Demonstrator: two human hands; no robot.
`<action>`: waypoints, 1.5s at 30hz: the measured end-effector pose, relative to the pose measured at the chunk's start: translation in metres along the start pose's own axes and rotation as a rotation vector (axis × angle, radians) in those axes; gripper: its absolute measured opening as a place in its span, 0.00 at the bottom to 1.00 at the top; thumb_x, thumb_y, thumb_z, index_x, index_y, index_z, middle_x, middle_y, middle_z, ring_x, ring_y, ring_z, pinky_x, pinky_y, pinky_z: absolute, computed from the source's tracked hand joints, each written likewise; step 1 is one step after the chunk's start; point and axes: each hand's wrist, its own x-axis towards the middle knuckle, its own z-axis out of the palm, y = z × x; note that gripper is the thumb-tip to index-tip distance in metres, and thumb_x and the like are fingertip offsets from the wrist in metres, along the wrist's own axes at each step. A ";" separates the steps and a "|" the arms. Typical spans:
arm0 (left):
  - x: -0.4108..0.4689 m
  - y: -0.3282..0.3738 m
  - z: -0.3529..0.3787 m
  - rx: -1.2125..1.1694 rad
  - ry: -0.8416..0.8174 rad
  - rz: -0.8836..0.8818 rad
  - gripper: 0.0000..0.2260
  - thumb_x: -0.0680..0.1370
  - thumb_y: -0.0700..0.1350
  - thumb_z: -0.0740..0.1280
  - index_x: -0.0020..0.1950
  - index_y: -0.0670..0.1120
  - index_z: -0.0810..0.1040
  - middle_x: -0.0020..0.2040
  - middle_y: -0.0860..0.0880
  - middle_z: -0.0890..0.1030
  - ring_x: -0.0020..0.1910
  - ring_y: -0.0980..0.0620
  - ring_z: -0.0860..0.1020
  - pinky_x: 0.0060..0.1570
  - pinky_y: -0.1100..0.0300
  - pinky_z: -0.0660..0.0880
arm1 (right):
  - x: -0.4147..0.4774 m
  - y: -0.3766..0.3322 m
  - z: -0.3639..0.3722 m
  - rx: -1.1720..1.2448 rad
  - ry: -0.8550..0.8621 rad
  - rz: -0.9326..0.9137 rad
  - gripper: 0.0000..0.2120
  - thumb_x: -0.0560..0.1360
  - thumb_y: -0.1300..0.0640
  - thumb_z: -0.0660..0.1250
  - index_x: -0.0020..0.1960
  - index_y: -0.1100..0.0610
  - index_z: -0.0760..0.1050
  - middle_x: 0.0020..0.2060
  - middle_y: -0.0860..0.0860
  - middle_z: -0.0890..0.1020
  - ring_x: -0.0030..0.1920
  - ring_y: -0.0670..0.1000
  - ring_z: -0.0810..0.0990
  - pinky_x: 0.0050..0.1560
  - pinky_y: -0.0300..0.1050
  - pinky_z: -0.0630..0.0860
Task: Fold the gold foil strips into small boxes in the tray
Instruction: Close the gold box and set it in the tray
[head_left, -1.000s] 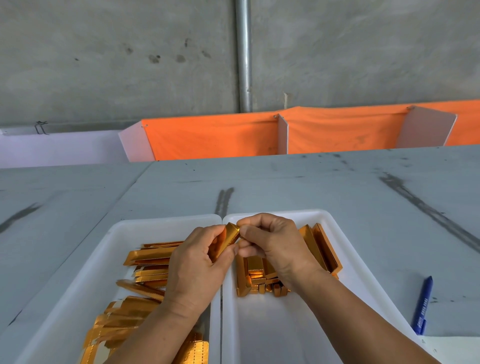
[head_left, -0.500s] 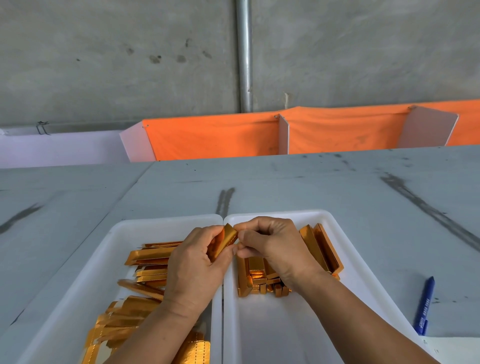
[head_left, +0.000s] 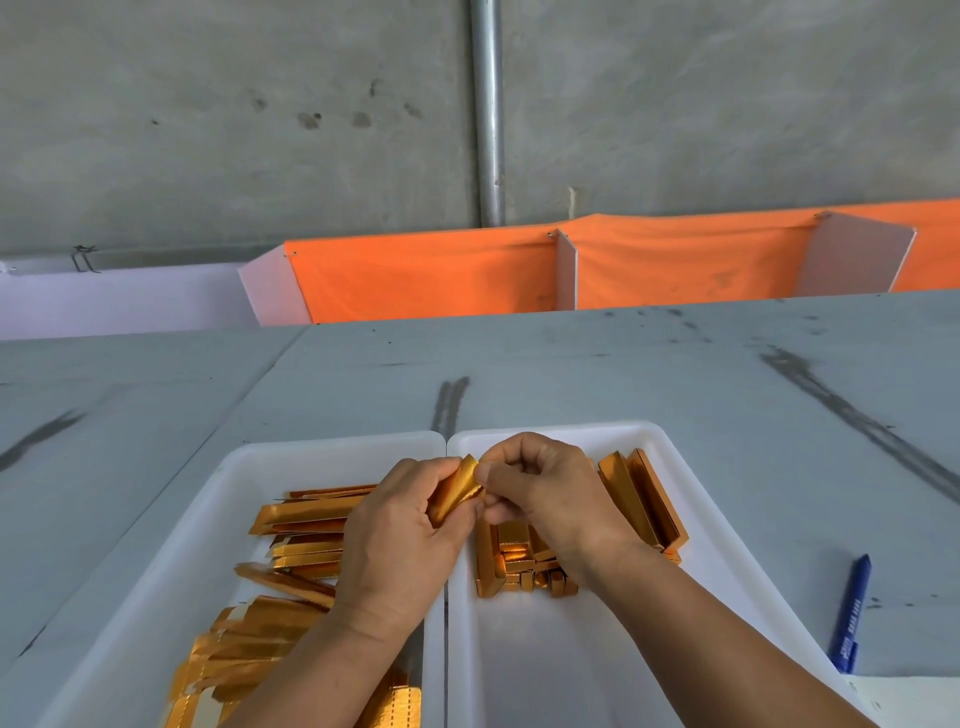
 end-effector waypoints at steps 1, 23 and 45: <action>0.000 0.000 0.000 0.000 0.003 -0.001 0.16 0.70 0.51 0.76 0.55 0.49 0.81 0.42 0.54 0.79 0.37 0.55 0.77 0.35 0.68 0.72 | 0.000 0.000 0.001 0.037 0.001 0.000 0.03 0.77 0.61 0.71 0.47 0.60 0.81 0.33 0.54 0.83 0.34 0.49 0.83 0.41 0.40 0.82; 0.000 -0.004 0.004 0.008 0.013 -0.064 0.15 0.70 0.51 0.75 0.55 0.49 0.81 0.43 0.54 0.78 0.37 0.55 0.76 0.35 0.70 0.70 | 0.002 0.006 0.006 -0.125 0.026 -0.008 0.03 0.76 0.60 0.72 0.48 0.57 0.79 0.34 0.53 0.83 0.35 0.48 0.80 0.40 0.42 0.81; 0.012 -0.041 -0.021 0.355 -0.432 -0.598 0.20 0.72 0.44 0.66 0.64 0.54 0.72 0.53 0.50 0.67 0.51 0.49 0.71 0.46 0.58 0.72 | 0.024 0.010 -0.035 -0.526 0.400 0.027 0.20 0.81 0.55 0.60 0.73 0.47 0.68 0.65 0.48 0.76 0.47 0.48 0.78 0.38 0.38 0.70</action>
